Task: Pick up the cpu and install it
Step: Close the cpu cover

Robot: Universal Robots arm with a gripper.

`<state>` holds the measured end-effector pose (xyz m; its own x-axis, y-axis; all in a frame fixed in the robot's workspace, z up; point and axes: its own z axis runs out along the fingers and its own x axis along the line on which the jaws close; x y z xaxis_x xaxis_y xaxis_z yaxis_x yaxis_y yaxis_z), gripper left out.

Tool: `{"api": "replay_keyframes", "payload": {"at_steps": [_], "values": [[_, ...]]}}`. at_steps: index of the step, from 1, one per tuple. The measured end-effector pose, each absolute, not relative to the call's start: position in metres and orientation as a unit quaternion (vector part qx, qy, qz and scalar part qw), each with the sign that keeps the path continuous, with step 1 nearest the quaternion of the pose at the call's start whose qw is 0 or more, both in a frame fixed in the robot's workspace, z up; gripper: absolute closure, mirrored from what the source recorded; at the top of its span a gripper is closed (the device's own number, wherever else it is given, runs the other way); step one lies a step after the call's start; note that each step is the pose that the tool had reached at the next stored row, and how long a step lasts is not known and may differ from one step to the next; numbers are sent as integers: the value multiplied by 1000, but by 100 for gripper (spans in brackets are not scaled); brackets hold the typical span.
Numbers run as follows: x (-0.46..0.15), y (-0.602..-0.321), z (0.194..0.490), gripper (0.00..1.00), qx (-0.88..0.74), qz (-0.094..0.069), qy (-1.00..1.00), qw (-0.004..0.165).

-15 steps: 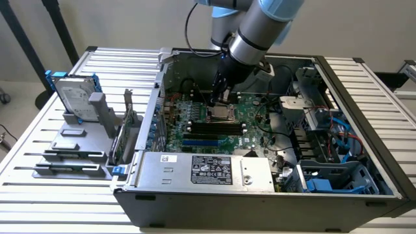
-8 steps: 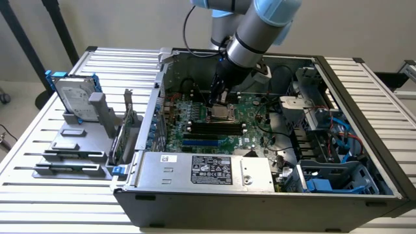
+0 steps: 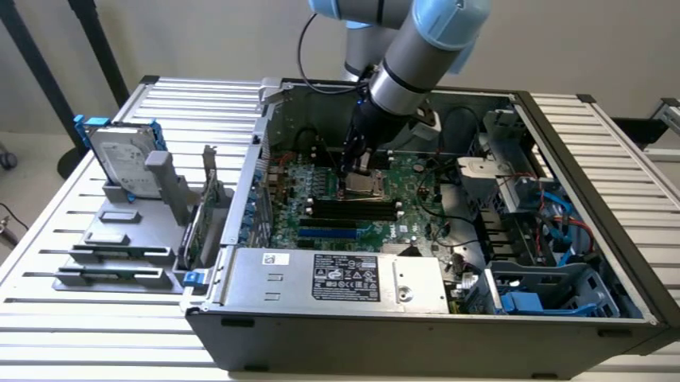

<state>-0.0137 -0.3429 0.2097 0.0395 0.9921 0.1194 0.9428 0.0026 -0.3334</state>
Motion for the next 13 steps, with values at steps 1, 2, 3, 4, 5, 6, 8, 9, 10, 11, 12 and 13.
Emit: {"api": "replay_keyframes", "payload": {"at_steps": [1, 2, 3, 4, 5, 6, 8, 9, 10, 11, 12, 13], "values": [[-14, -343, 209, 89, -702, 75, -689, 163], [-14, -343, 207, 89, -702, 75, -689, 163], [-14, -343, 206, 89, -702, 75, -689, 163], [-14, -343, 205, 89, -702, 75, -689, 163], [-14, -343, 204, 89, -702, 75, -689, 163], [-14, -343, 203, 89, -702, 75, -689, 163], [-15, -343, 201, 89, -702, 75, -689, 163], [-15, -343, 199, 89, -702, 75, -689, 163], [-15, -343, 199, 89, -702, 75, -689, 163], [-15, -343, 198, 89, -702, 75, -689, 163], [-15, -343, 197, 89, -702, 75, -689, 163], [-15, -343, 197, 89, -702, 75, -689, 164]]}}
